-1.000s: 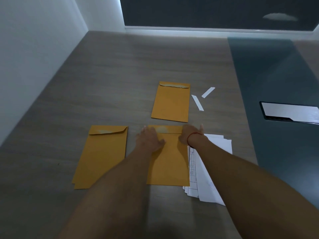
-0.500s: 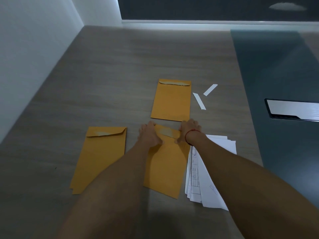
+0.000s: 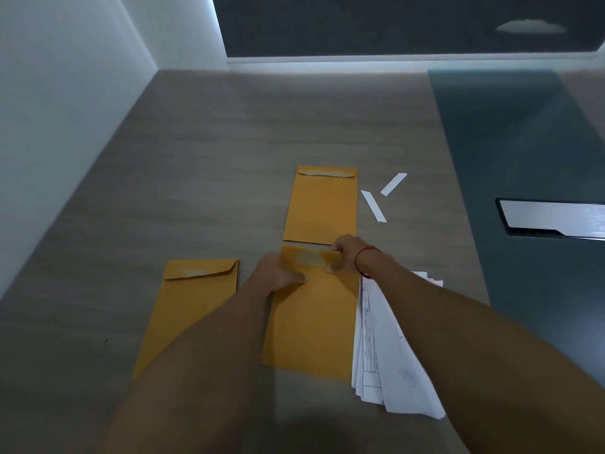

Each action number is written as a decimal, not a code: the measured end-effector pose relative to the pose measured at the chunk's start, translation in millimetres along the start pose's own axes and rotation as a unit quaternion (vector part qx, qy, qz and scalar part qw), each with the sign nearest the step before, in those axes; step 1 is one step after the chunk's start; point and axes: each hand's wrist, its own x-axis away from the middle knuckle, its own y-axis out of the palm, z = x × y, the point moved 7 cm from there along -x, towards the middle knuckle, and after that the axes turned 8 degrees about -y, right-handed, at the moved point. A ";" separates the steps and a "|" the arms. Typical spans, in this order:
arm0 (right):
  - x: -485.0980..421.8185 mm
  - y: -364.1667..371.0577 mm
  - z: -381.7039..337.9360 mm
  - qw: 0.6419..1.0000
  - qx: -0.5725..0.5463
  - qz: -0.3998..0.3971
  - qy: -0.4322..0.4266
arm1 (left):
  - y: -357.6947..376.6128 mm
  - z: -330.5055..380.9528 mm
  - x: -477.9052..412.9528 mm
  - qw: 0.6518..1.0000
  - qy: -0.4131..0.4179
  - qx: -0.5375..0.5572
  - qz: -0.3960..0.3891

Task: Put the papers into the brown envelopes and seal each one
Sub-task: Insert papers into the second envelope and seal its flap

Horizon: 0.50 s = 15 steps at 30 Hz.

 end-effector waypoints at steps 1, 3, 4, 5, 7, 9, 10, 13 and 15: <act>-0.6 -13.0 0.8 0.999 -0.040 0.030 -0.007 | -4.0 2.5 1.4 0.999 -0.011 0.027 -0.026; -0.7 -46.4 3.0 0.986 -0.121 0.113 -0.006 | -14.9 11.8 2.6 0.994 -0.034 0.080 -0.061; -0.4 -65.1 3.5 0.974 -0.157 0.164 -0.005 | -21.5 20.2 2.1 0.992 -0.033 0.098 -0.067; 0.7 -83.1 3.6 0.956 -0.197 0.217 -0.004 | -27.5 30.1 0.2 0.990 -0.025 0.119 -0.068; 5.1 -108.8 4.1 0.908 -0.291 0.301 0.011 | -38.6 50.3 -6.1 0.984 -0.006 0.170 -0.053; -0.7 -113.0 7.8 0.872 -0.377 0.310 0.044 | -46.4 67.7 -16.7 0.976 0.005 0.214 -0.023; -4.9 -109.4 10.5 0.866 -0.391 0.305 0.061 | -48.4 74.7 -23.1 0.973 0.008 0.230 -0.004; -15.1 -98.9 18.9 0.859 -0.383 0.323 0.104 | -51.8 95.6 -41.5 0.970 0.034 0.231 0.072; -26.4 -96.4 25.9 0.850 -0.382 0.338 0.130 | -50.8 104.8 -55.0 0.969 0.045 0.215 0.113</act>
